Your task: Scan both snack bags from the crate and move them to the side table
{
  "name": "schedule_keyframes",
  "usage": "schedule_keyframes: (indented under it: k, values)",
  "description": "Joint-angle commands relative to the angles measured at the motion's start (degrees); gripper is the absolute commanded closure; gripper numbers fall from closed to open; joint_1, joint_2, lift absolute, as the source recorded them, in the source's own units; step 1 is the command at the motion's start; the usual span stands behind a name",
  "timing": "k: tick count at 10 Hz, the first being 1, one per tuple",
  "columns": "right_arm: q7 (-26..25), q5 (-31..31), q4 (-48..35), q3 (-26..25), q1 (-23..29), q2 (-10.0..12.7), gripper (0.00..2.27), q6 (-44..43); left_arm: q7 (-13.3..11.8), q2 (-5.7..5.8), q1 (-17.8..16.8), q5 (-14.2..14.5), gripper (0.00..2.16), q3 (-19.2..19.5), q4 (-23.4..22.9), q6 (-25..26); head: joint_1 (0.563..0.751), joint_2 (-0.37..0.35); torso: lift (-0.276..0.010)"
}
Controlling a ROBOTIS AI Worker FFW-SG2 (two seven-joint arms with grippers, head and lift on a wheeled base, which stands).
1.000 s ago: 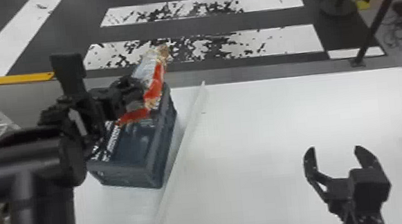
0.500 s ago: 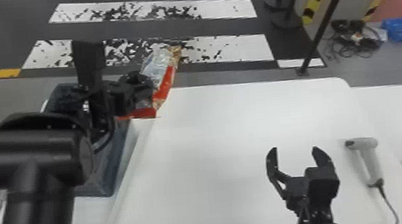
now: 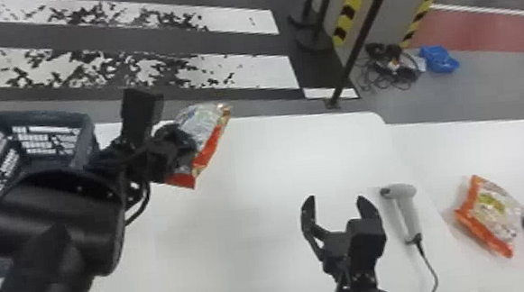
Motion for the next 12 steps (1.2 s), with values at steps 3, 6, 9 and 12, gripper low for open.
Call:
schedule_keyframes:
  k: [3, 6, 9, 12]
  values:
    - [-0.5, -0.8, 0.0, -0.5, -0.4, 0.1, 0.15, 0.0, 6.8, -0.24, -0.3, 1.9, 2.13, -7.6, 12.2, -4.7, 0.695, -0.318, -0.029]
    - [-0.6, -0.9, 0.1, -0.4, -0.5, 0.4, 0.15, -0.2, 12.4, -0.24, 0.0, 6.9, 2.14, -12.5, 17.4, -7.0, 0.695, -0.35, -0.029]
    - [-0.6, -0.9, 0.1, -0.4, -0.5, 0.6, 0.15, -0.2, 16.7, -0.24, 2.2, 8.1, 1.49, -16.0, 16.0, -11.9, 0.695, -0.35, -0.029]
    - [-0.6, -0.9, 0.0, -0.3, -0.5, 0.6, 0.15, -0.2, 18.3, -0.24, 5.3, 8.5, 0.01, -15.8, 9.1, -14.9, 0.695, -0.35, -0.029]
